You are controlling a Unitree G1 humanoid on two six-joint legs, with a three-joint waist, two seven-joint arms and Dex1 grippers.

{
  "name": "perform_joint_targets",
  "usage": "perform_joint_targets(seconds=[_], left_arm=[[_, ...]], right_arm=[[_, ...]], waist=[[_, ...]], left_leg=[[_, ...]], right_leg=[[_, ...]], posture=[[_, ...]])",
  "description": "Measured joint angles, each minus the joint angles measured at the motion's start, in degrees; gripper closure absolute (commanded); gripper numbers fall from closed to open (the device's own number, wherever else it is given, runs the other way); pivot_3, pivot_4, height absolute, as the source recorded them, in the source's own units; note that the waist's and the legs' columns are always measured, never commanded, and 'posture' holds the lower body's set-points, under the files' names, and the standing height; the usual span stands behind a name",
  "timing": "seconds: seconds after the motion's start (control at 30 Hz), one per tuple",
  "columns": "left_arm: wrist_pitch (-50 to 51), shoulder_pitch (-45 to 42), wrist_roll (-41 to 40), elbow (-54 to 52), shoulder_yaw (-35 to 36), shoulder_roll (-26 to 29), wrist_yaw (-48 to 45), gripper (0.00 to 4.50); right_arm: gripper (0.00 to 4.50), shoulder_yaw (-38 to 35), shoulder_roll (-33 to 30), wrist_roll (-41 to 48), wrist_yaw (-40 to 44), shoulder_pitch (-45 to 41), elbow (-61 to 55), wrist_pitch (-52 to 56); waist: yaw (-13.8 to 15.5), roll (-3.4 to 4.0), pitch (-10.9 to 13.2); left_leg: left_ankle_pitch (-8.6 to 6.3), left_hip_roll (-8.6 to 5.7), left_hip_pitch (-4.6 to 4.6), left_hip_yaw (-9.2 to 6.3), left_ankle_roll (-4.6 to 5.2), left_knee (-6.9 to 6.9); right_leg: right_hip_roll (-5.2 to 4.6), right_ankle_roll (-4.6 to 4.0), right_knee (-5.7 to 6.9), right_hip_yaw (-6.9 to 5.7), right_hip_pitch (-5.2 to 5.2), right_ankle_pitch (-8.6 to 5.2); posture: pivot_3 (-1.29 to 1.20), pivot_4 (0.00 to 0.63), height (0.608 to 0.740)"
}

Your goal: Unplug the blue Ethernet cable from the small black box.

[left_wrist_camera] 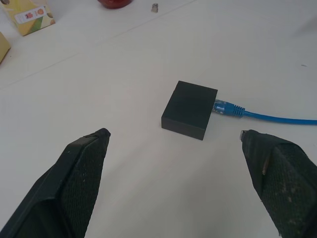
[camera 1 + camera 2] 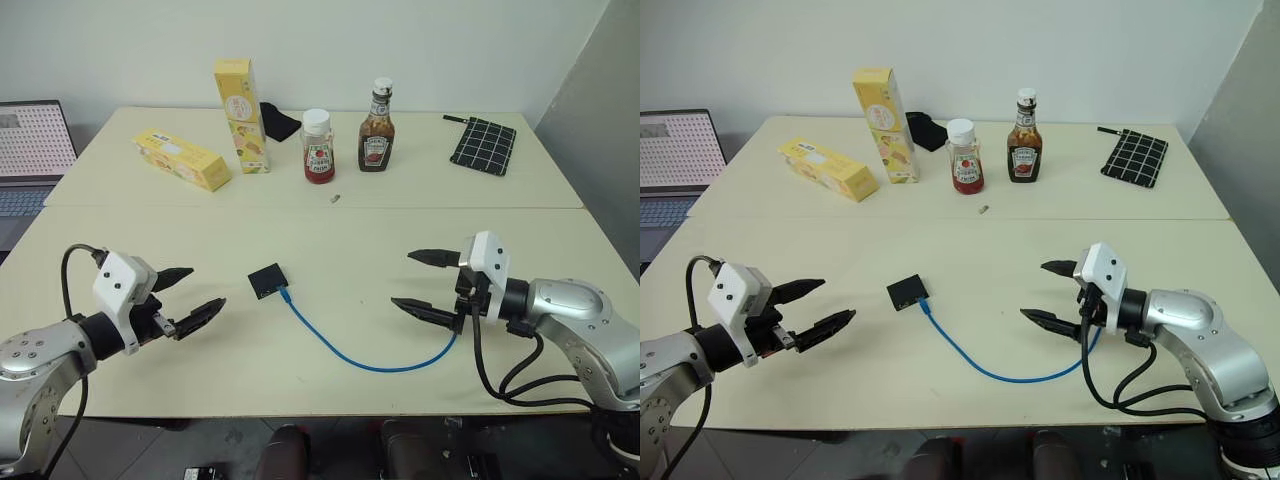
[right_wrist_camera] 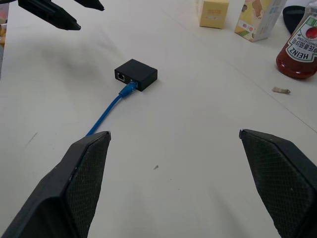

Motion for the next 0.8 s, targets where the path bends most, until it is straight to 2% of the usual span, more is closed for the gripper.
perform_joint_targets(seconds=[0.57,0.8], left_arm=[[-0.5,3.5,0.6,-2.6,0.3,-0.3,-2.0,0.0],[-7.2,7.6,-1.0,-2.5,1.7,0.2,-12.7,0.0]], right_arm=[[0.09,1.8,1.2,-2.4,1.4,-0.5,1.8,-3.9],[0.09,10.5,6.3,-7.5,0.4,-1.5,5.3,-5.0]], waist=[[0.0,0.0,0.0],[-0.2,0.01,0.0]], left_leg=[[0.0,0.0,-0.01,0.0,0.0,0.0],[0.0,0.03,0.0,0.08,0.0,-0.03]], right_leg=[[-0.01,0.0,-0.01,0.01,-0.01,0.0],[-0.01,-0.03,0.01,0.04,-0.08,-0.01]], posture=[[0.0,0.15,0.74],[0.0,0.15,0.74]])
